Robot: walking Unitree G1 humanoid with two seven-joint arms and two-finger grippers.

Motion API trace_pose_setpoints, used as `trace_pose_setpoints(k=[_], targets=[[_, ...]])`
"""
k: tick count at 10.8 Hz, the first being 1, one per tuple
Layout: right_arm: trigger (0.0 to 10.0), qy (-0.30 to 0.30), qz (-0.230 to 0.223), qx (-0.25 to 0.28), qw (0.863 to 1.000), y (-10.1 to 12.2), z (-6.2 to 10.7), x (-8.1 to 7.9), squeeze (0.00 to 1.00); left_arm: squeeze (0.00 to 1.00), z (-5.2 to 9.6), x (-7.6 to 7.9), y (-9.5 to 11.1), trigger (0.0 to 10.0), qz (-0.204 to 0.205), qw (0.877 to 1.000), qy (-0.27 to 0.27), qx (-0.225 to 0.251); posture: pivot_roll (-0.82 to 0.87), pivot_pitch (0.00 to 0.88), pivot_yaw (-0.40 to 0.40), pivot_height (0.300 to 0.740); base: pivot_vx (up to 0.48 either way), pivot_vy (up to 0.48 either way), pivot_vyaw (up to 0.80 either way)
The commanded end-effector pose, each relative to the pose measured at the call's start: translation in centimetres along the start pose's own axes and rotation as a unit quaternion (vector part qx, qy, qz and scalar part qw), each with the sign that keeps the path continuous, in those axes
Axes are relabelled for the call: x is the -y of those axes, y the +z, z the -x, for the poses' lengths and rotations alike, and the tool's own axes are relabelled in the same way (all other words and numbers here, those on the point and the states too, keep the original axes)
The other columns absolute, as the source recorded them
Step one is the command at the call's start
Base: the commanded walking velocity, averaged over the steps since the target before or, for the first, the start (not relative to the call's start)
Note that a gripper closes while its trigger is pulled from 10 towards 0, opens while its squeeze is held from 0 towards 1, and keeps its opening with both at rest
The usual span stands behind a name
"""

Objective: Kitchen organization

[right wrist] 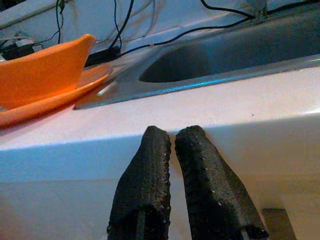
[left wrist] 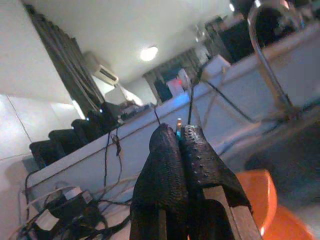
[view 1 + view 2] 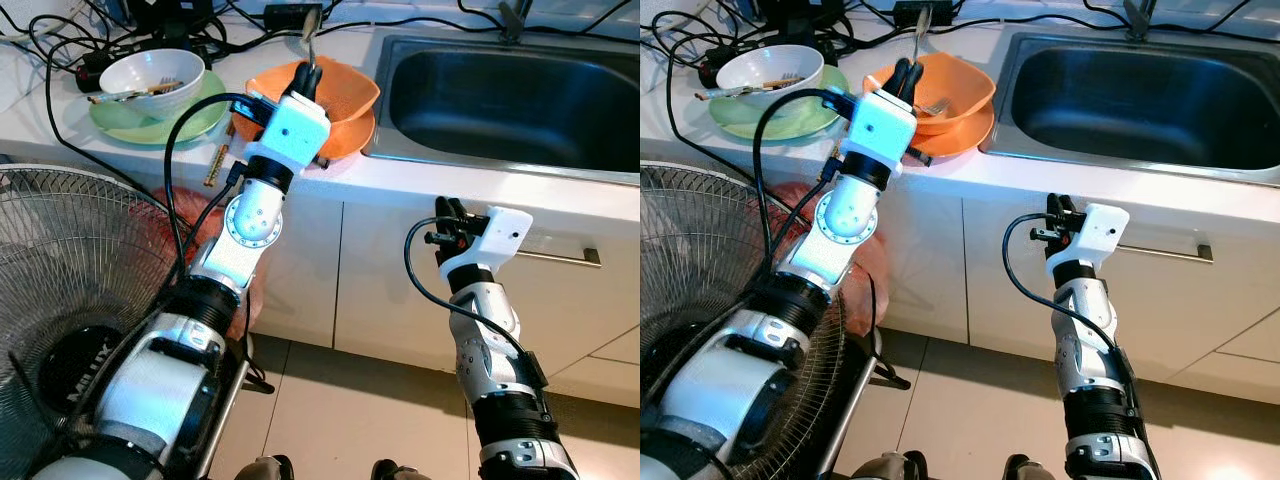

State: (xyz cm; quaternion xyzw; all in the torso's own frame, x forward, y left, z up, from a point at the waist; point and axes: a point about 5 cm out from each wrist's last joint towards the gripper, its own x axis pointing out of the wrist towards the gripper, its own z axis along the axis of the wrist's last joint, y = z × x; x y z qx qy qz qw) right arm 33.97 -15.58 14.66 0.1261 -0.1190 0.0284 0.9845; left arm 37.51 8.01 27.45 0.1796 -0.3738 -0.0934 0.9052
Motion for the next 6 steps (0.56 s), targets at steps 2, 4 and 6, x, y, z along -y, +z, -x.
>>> trace_pose_setpoints(k=[2,4,6], targets=[[10.0,0.008,-0.002,0.005,1.0,0.2,-0.3,-0.4,0.0,0.0,-0.6,-0.7,1.5,10.0,0.103,0.994,0.014,0.025,0.06,0.089,0.058,0.74,0.0,0.0,0.0],[10.0,0.015,-0.005,0.014,1.0,0.6,-0.6,-0.9,0.0,0.0,-0.5,0.1,2.3,10.0,0.175,0.984,-0.023,0.029,0.07,0.097,0.053,0.74,0.0,0.0,0.0],[10.0,0.024,-0.01,0.013,1.0,0.6,-0.7,-1.4,0.0,0.0,-0.2,0.2,2.3,10.0,0.25,0.968,-0.026,0.017,0.06,0.111,0.049,0.74,0.0,0.0,0.0]])
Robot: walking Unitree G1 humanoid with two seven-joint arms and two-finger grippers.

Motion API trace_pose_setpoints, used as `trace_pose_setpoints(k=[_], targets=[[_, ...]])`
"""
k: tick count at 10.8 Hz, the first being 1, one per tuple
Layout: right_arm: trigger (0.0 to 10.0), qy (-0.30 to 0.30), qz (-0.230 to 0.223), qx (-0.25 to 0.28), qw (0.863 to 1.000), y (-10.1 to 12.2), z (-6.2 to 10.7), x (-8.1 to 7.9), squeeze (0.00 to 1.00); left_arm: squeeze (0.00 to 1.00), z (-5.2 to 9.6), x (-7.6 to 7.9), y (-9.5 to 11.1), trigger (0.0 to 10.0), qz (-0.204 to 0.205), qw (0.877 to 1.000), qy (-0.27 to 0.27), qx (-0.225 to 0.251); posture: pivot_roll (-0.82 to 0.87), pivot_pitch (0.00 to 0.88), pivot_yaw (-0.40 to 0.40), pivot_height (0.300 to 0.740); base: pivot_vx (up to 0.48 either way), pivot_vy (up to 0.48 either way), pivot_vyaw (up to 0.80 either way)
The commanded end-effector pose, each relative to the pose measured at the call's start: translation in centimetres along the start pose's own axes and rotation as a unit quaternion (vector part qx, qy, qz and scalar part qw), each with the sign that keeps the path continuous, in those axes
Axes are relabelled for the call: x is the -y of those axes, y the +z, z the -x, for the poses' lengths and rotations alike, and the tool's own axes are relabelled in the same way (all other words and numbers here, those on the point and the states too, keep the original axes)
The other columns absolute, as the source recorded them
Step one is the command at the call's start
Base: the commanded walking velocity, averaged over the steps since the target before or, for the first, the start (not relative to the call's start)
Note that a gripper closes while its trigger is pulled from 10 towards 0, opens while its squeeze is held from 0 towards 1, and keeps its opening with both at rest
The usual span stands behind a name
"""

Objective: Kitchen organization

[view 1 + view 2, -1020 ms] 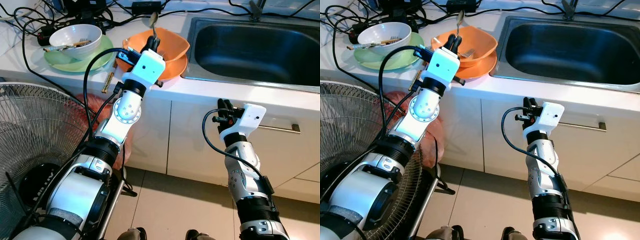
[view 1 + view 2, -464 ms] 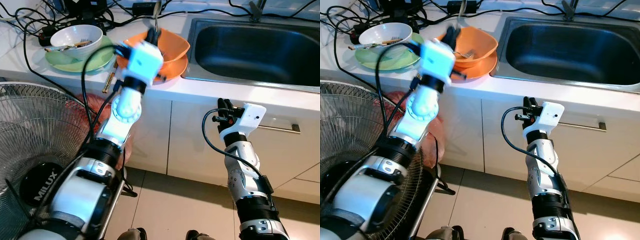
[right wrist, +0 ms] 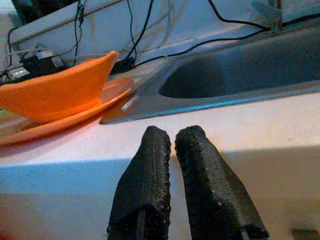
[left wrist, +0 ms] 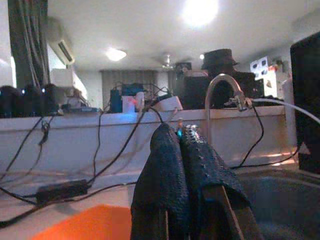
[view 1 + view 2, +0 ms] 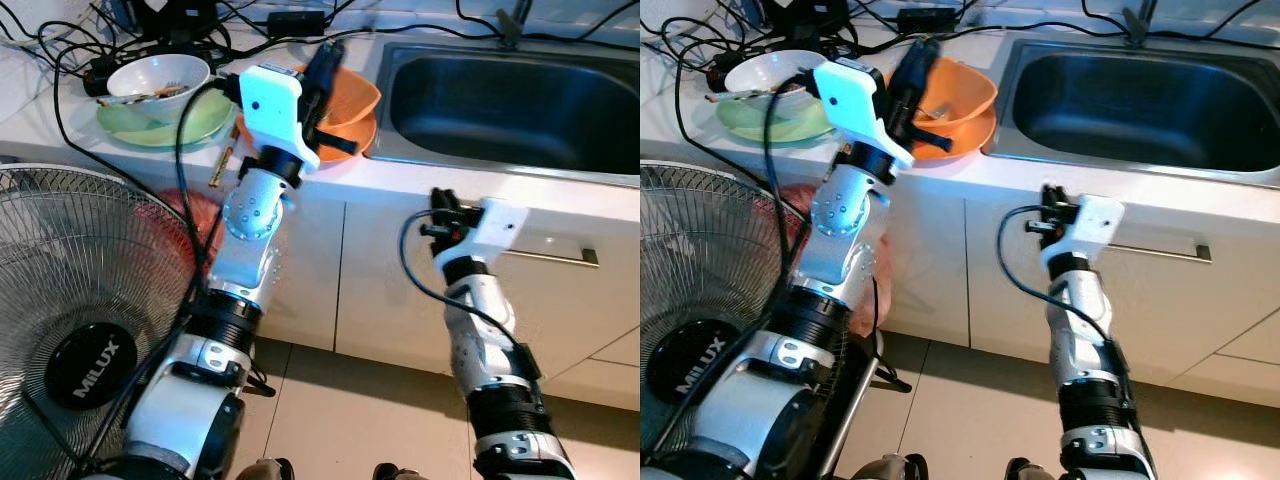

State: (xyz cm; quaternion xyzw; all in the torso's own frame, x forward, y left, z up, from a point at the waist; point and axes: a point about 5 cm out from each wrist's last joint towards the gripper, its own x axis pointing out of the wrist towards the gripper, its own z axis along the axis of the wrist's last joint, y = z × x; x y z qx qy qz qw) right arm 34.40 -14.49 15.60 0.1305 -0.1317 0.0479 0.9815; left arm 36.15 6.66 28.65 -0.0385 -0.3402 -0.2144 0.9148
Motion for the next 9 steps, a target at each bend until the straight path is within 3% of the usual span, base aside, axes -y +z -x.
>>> trace_pose_setpoints(k=[1,3,5,6,7,8,9], targets=[[10.0,0.004,-0.002,0.004,1.0,0.2,0.0,-0.2,0.0,0.0,0.2,-0.5,0.3,10.0,0.004,1.0,0.005,0.005,0.06,0.114,0.048,0.74,0.0,0.0,0.0],[10.0,-0.01,-0.027,0.021,0.999,1.2,-0.3,0.2,0.0,0.0,0.6,-0.4,0.1,10.0,0.025,1.0,-0.004,-0.008,0.05,0.122,0.049,0.74,0.0,0.0,0.0],[10.0,-0.005,-0.061,0.039,0.997,2.5,-1.1,-0.5,0.0,0.0,0.8,-0.3,-0.1,10.0,0.049,0.999,-0.003,-0.017,0.05,0.125,0.05,0.74,0.0,0.0,0.0],[10.0,-0.004,-0.069,0.038,0.997,2.7,-1.2,-0.6,0.18,0.0,0.9,-0.4,-0.2,10.0,0.05,0.999,-0.004,-0.02,0.05,0.126,0.051,0.74,0.0,0.0,0.0],[10.0,-0.006,-0.072,0.038,0.997,2.8,-1.3,-0.6,1.0,0.0,1.0,-0.4,-0.3,10.0,0.053,0.998,-0.004,-0.024,0.06,0.128,0.052,0.74,0.0,0.0,0.0],[10.0,-0.003,-0.086,0.043,0.995,3.3,-1.5,-0.7,1.0,0.0,1.2,-0.2,-0.6,10.0,0.055,0.998,-0.008,-0.034,0.05,0.128,0.052,0.74,0.0,0.0,0.0],[10.0,-0.011,-0.128,0.04,0.991,3.3,-1.7,-0.7,1.0,0.0,1.5,0.0,-0.9,10.0,0.056,0.997,-0.013,-0.041,0.05,0.125,0.054,0.74,0.0,0.0,0.0]])
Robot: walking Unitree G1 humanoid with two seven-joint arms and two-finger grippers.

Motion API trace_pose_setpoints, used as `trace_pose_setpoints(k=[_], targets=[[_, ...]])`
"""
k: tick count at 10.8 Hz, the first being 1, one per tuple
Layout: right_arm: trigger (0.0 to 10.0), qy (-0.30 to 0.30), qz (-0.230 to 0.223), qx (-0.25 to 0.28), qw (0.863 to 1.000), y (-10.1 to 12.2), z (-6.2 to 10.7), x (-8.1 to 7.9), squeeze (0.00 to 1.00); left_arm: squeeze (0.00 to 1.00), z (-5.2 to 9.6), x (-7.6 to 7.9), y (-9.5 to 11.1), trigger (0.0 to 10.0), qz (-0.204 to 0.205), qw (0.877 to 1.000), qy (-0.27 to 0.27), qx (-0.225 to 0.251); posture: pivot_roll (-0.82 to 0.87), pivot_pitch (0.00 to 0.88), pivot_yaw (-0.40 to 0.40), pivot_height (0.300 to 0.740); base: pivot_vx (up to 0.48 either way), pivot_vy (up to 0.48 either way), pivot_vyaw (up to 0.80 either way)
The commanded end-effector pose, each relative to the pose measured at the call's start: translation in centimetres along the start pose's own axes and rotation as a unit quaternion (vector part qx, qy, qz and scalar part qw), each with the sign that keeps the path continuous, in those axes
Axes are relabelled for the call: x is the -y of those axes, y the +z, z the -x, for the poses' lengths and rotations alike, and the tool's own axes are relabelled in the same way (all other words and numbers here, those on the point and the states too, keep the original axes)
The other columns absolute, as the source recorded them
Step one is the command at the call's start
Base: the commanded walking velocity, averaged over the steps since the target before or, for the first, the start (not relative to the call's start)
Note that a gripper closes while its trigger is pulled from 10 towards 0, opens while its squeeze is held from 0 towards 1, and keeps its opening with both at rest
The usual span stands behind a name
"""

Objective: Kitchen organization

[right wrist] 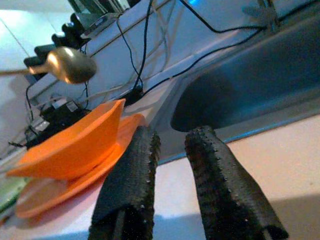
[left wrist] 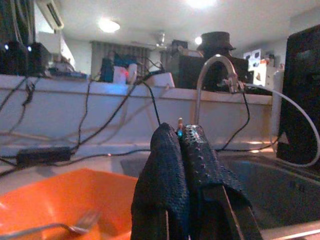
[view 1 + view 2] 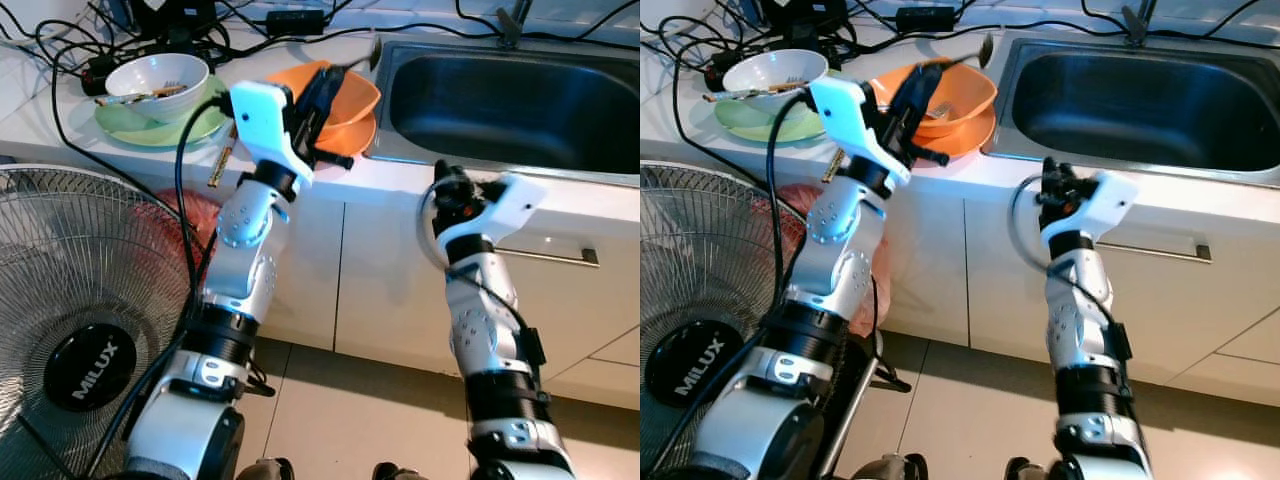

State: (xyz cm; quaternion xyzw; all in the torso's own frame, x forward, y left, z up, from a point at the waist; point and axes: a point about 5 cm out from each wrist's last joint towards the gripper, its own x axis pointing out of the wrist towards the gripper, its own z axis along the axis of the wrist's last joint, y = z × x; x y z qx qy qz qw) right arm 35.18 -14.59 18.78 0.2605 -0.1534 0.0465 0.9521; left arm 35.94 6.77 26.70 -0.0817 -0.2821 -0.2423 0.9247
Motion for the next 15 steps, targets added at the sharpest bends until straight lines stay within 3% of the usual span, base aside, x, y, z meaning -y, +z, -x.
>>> trace_pose_setpoints(k=[1,2,3,5,6,10,11,12,13,14,15], targets=[[10.0,-0.001,-0.015,0.005,1.0,0.4,-0.2,-0.2,1.0,0.0,0.2,0.1,0.2,10.0,-0.003,1.0,-0.009,0.002,0.05,0.124,0.056,0.74,0.0,0.0,0.0],[10.0,-0.001,-0.013,-0.002,1.0,0.3,-0.3,-0.2,1.0,0.0,0.3,0.1,0.0,10.0,0.009,1.0,-0.008,-0.003,0.05,0.119,0.057,0.74,0.0,0.0,0.0],[10.0,-0.008,-0.042,-0.012,0.999,0.1,-0.2,-0.1,1.0,0.0,0.5,0.1,-0.3,10.0,0.001,1.0,-0.015,-0.01,0.05,0.113,0.057,0.74,0.0,0.0,0.0],[10.0,-0.011,-0.058,-0.019,0.998,0.0,-0.3,0.0,1.0,0.0,0.7,0.8,-0.6,10.0,-0.1,0.992,-0.068,-0.029,0.05,0.102,0.062,0.74,0.0,0.0,0.0],[10.0,-0.004,-0.065,-0.023,0.998,-0.2,-0.3,-0.2,1.0,0.0,1.4,1.6,-1.5,10.0,-0.192,0.971,-0.136,-0.05,0.05,0.093,0.066,0.74,0.0,0.0,0.0],[10.0,-0.001,-0.086,-0.023,0.996,0.0,-0.3,-0.3,1.0,0.0,1.8,2.2,-1.8,10.0,-0.254,0.952,-0.164,-0.045,0.05,0.096,0.067,0.74,0.0,0.0,0.0],[10.0,-0.001,-0.086,-0.023,0.996,0.0,-0.3,-0.3,1.0,0.0,1.7,2.0,-1.7,10.0,-0.238,0.959,-0.148,-0.04,0.05,0.104,0.066,0.74,0.0,0.0,0.0],[10.0,0.004,-0.062,-0.025,0.998,-0.2,-0.2,-0.4,1.0,0.0,1.0,1.1,-1.1,10.0,-0.163,0.983,-0.08,-0.027,0.05,0.112,0.065,0.74,0.0,0.0,0.0],[10.0,0.009,-0.042,-0.027,0.999,-0.3,-0.1,-0.6,1.0,0.0,0.8,0.6,-0.8,10.0,-0.117,0.992,-0.042,-0.02,0.05,0.112,0.065,0.74,0.0,0.0,0.0],[10.0,0.006,-0.044,-0.031,0.999,-0.4,-0.1,-0.5,0.0,0.0,0.4,0.3,-0.4,10.0,-0.052,0.999,-0.01,-0.008,0.05,0.126,0.058,0.74,0.0,0.0,0.0],[10.0,0.002,-0.048,-0.033,0.998,-0.4,-0.1,-0.4,0.0,0.0,0.2,0.0,0.2,10.0,0.012,1.0,0.009,0.006,0.05,0.129,0.056,0.74,0.0,0.0,0.0]])
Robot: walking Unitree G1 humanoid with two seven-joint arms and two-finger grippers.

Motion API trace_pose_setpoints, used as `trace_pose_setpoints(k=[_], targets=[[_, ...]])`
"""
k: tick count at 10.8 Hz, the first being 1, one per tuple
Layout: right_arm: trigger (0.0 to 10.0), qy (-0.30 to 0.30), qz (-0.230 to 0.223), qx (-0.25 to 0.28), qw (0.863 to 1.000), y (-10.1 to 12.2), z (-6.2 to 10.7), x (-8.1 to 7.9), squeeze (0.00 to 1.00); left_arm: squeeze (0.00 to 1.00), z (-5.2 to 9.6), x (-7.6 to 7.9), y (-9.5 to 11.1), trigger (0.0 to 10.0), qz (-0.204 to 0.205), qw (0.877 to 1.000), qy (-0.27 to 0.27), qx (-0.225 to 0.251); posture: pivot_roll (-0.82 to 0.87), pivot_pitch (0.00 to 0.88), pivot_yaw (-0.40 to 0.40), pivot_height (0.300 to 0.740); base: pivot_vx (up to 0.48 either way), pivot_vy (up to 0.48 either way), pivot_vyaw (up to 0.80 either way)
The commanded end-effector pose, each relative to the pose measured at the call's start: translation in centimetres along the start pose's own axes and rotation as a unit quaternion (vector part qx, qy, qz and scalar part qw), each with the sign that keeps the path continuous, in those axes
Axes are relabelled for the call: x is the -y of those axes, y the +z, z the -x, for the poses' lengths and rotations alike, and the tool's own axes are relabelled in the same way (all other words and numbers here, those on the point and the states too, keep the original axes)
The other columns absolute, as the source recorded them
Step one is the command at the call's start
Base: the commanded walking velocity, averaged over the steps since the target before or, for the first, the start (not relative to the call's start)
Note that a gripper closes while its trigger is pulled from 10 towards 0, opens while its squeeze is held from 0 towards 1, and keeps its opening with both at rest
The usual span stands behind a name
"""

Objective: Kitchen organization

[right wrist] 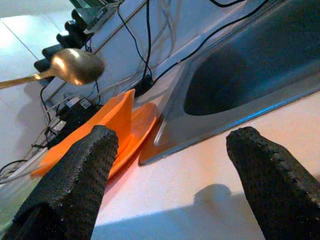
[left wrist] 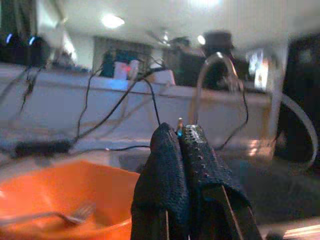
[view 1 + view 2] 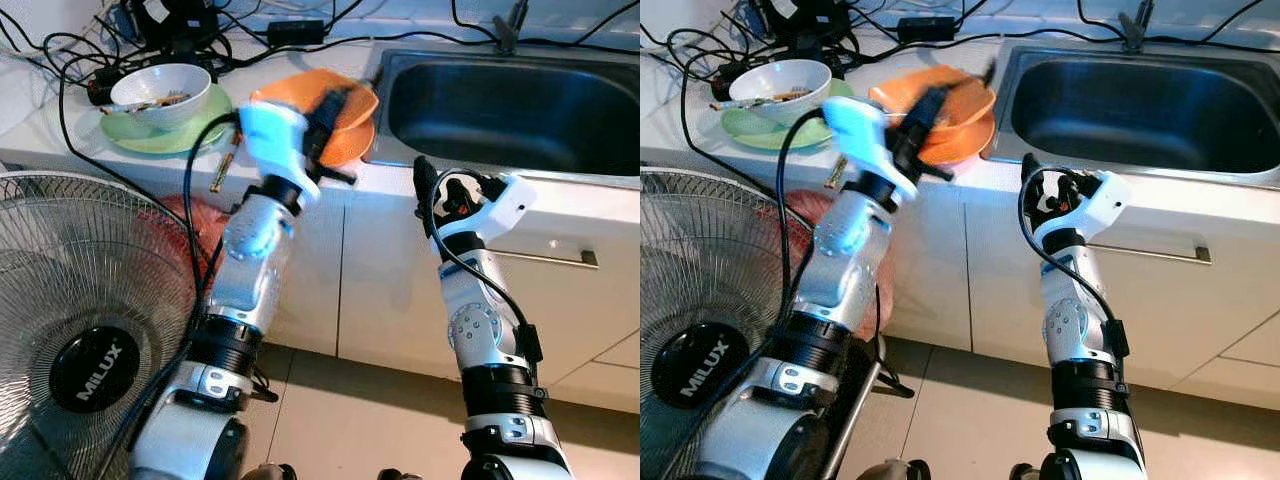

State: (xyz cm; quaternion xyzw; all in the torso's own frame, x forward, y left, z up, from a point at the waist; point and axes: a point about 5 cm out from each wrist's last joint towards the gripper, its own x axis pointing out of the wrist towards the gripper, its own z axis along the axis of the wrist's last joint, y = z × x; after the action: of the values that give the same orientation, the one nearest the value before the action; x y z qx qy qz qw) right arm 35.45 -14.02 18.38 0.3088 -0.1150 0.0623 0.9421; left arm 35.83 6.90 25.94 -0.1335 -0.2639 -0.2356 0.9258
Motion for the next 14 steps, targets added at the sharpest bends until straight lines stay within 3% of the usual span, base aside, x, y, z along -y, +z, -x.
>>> trace_pose_setpoints(k=[1,3,5,8,10,14], targets=[[10.0,0.002,-0.007,0.006,1.0,0.3,0.0,-0.1,0.0,0.0,-0.5,-0.5,1.3,10.0,0.076,0.997,0.013,0.027,0.05,0.132,0.057,0.74,0.0,0.0,0.0],[10.0,0.0,-0.02,0.011,1.0,0.4,0.0,-0.2,0.0,0.0,-0.2,-1.1,0.7,10.0,0.142,0.989,0.028,0.019,0.05,0.131,0.055,0.74,0.0,0.0,0.0],[10.0,0.005,-0.037,0.02,0.999,0.8,-0.1,-0.5,0.0,0.0,0.6,-2.1,-1.0,10.0,0.228,0.972,0.064,-0.004,0.05,0.134,0.055,0.74,0.0,0.0,0.0],[10.0,0.014,-0.104,0.029,0.994,0.9,-0.1,-0.9,0.0,0.0,1.1,-0.9,-2.3,10.0,0.265,0.963,0.037,-0.042,0.05,0.137,0.055,0.74,0.0,0.0,0.0],[10.0,0.028,-0.123,0.029,0.992,1.1,0.0,-1.2,0.0,0.0,1.1,0.0,-2.7,10.0,0.297,0.953,0.019,-0.052,0.05,0.134,0.058,0.74,0.0,0.0,0.0],[10.0,0.049,-0.162,0.041,0.985,1.6,0.0,-1.6,0.0,0.0,1.8,0.9,-4.1,10.0,0.309,0.947,0.015,-0.084,0.04,0.129,0.064,0.74,0.0,0.0,0.0]])
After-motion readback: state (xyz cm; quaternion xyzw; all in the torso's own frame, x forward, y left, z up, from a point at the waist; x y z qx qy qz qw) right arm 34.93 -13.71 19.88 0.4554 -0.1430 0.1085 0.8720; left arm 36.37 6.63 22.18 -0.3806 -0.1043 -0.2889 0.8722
